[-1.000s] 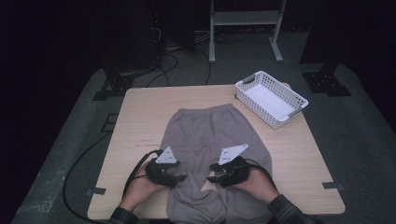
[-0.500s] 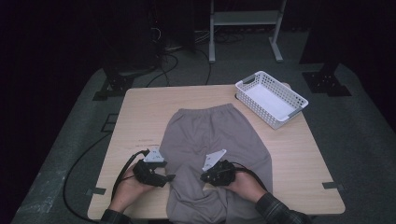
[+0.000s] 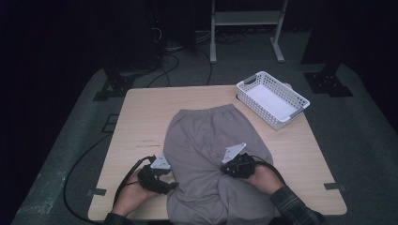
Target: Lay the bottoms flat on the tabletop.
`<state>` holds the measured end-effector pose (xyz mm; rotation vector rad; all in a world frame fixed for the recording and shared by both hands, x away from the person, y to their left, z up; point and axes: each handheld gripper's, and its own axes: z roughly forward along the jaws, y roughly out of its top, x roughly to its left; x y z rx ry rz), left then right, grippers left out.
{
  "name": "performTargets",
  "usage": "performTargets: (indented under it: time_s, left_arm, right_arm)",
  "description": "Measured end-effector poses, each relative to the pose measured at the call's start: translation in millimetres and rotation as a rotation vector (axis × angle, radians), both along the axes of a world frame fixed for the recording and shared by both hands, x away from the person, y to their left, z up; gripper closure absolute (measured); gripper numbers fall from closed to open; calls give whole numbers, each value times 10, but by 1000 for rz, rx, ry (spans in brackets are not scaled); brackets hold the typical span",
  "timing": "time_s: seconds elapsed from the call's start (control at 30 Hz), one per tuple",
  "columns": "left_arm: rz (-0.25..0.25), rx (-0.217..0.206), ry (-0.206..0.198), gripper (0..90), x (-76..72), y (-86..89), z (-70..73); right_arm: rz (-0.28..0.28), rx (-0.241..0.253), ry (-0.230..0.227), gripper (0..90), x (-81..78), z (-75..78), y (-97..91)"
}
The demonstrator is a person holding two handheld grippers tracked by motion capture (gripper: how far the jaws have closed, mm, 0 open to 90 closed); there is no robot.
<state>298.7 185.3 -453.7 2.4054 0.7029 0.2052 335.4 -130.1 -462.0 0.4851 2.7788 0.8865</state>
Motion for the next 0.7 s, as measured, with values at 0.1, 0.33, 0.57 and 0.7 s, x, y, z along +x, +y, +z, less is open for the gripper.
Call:
performTargets:
  time_s: [0.1, 0.33, 0.57, 0.7]
  left_arm:
    - [-19, 18, 6, 433, -4, -50, -34]
    - [-23, 56, 13, 834, -44, -107, -26]
    - [2, 87, 37, 897, -190, 77, 1]
    - [49, 79, 54, 895, -278, 283, 4]
  right_arm:
    - [-6, 22, 20, 863, 31, -10, -55]
    - [-7, 31, 24, 849, 32, -15, -63]
    - [-2, 29, 20, 849, 8, -14, -58]
    - [23, 44, 37, 848, -28, -20, -2]
